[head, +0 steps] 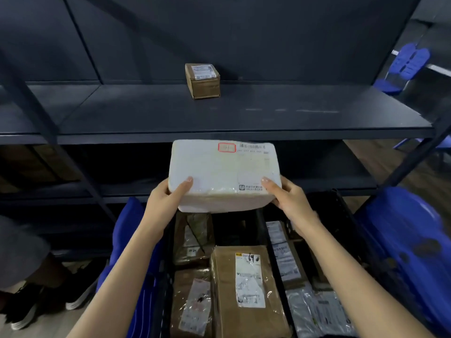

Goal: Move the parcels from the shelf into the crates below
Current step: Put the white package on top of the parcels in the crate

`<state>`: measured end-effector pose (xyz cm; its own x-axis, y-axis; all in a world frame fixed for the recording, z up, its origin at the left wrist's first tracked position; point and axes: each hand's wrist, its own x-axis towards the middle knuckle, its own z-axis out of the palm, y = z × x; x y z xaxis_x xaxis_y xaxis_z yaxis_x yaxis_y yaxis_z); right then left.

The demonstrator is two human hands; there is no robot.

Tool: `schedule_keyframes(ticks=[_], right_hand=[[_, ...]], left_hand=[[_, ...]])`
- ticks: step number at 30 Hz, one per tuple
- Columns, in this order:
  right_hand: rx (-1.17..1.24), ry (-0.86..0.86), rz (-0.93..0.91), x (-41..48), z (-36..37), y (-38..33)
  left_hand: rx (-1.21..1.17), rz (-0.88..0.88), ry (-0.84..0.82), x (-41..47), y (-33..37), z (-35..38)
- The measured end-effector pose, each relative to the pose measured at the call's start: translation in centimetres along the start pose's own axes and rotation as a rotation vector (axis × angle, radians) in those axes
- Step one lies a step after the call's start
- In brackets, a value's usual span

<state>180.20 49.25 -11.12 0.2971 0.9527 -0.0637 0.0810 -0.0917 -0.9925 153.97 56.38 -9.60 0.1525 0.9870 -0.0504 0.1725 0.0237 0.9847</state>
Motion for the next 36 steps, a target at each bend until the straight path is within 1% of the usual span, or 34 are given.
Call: schedule_keyframes(ticks=[5, 8, 11, 15, 17, 19, 23, 26, 29, 36], right_hand=[[-0.044, -0.069, 0.067, 2.5, -0.4, 3.2], [-0.066, -0.099, 0.091, 3.4, -0.4, 4.5], [-0.095, -0.151, 0.125, 4.1, -0.2, 5.4], [-0.167, -0.284, 0.142, 5.3, 0.7, 5.7], [-0.195, -0.376, 0.170, 5.7, 1.5, 5.7], [-0.234, -0.485, 0.185, 6.1, 2.5, 5.6], [-0.285, -0.692, 0.219, 6.3, 5.1, 5.3], [-0.302, -0.798, 0.261, 6.3, 6.5, 5.6], [-0.327, -0.881, 0.248, 6.0, 7.3, 6.5], [-0.300, -1.113, 0.193, 7.2, 8.0, 6.6]], left_hand=[[-0.009, -0.104, 0.047, 1.2, -3.3, 1.8], [-0.009, -0.154, 0.056, 1.3, -4.1, 2.2], [0.002, -0.202, 0.107, -0.1, -4.6, 2.1], [-0.031, -0.321, 0.285, -4.8, -5.2, 2.4], [-0.068, -0.380, 0.398, -7.6, -5.6, 2.8], [-0.100, -0.422, 0.466, -10.0, -6.0, 3.5], [-0.260, -0.550, 0.634, -13.5, -6.4, 4.9], [-0.313, -0.614, 0.746, -15.5, -6.7, 6.1], [-0.361, -0.633, 0.884, -17.0, -7.2, 7.1], [-0.449, -0.600, 1.136, -18.5, -7.6, 11.7]])
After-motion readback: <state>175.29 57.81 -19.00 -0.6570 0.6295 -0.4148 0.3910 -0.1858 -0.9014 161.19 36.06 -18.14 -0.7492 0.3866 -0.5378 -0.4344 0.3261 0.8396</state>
